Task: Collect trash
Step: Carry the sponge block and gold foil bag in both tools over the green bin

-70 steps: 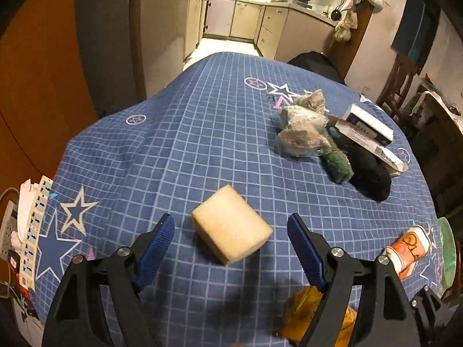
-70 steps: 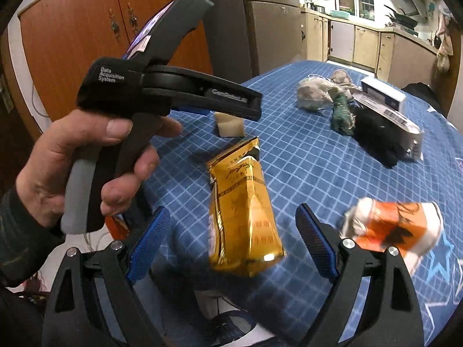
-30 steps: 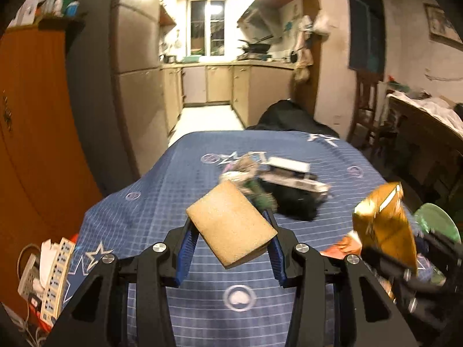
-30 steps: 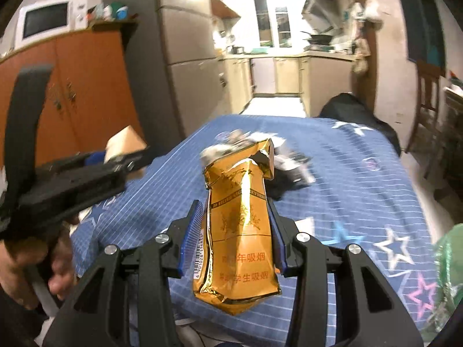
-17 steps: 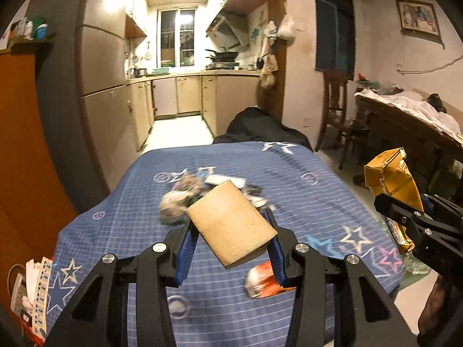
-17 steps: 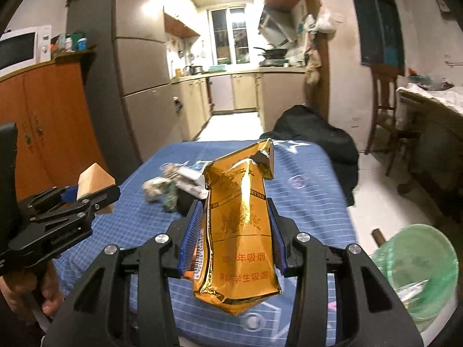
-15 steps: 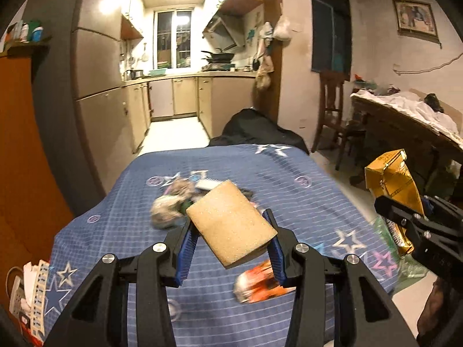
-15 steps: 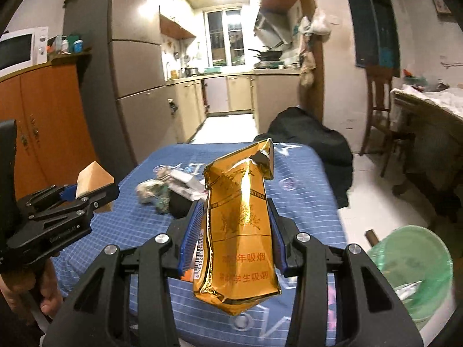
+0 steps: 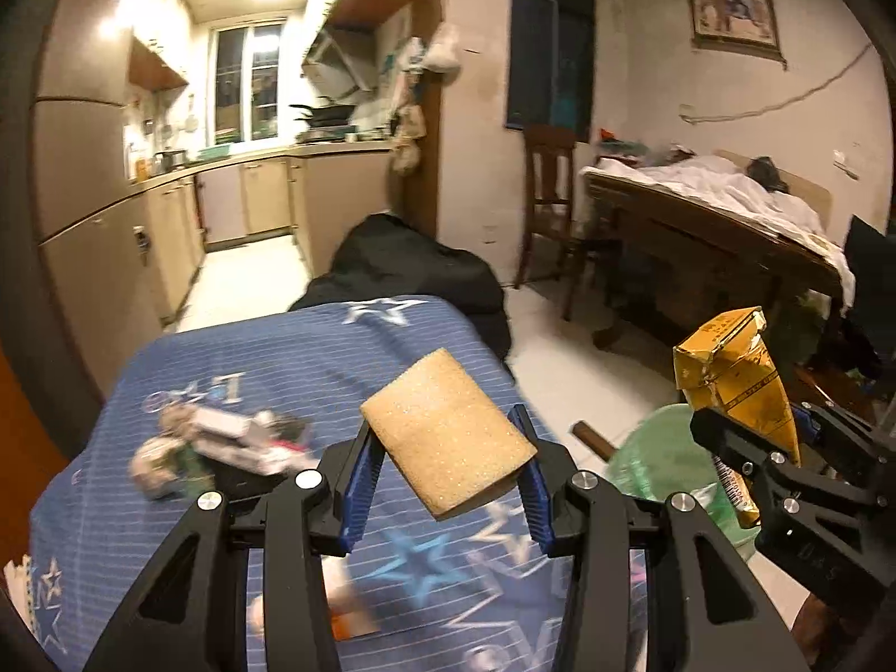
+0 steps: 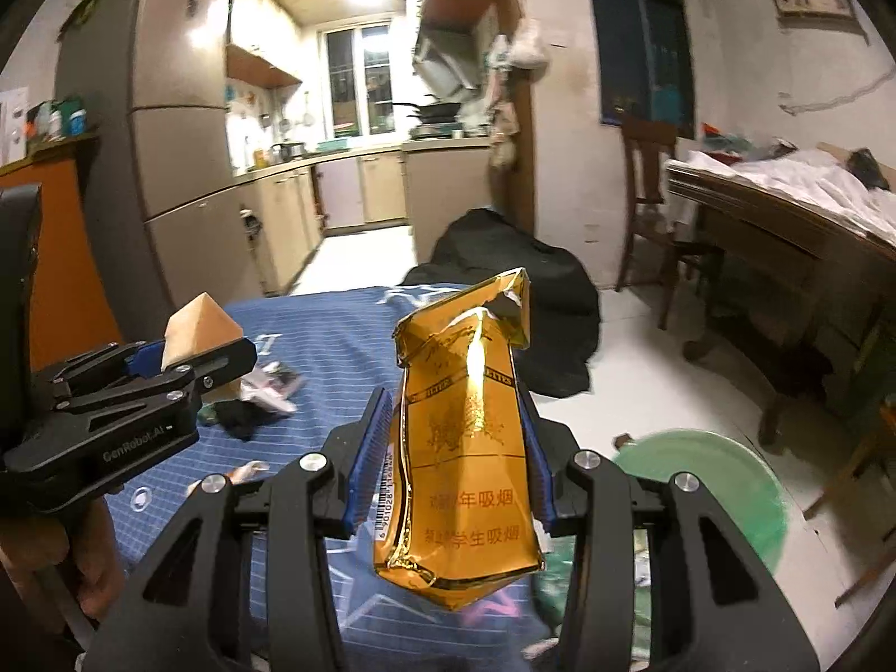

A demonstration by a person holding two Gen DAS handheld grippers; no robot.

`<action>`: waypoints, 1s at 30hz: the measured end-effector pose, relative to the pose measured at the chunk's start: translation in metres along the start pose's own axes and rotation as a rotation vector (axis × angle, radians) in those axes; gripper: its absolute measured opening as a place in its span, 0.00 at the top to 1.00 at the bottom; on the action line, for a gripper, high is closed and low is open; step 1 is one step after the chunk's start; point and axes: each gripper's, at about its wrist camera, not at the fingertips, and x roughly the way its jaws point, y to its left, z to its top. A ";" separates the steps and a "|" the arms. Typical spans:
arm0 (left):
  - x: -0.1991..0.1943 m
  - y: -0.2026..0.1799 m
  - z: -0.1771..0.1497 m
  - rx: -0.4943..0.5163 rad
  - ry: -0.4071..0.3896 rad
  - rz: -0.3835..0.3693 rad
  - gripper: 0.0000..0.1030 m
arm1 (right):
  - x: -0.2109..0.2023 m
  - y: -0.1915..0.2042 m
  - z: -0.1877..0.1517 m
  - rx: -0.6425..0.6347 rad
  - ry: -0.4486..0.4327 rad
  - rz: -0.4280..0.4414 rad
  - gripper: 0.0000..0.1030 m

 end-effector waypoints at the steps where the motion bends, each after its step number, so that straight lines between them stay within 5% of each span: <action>1: 0.005 -0.008 0.002 0.005 0.003 -0.011 0.56 | -0.002 -0.010 0.000 0.011 0.000 -0.016 0.59; 18: 0.100 -0.167 0.018 0.144 0.121 -0.210 0.56 | -0.003 -0.145 -0.010 0.118 0.108 -0.195 0.59; 30: 0.178 -0.201 -0.015 0.173 0.288 -0.274 0.56 | 0.030 -0.192 -0.034 0.193 0.258 -0.212 0.59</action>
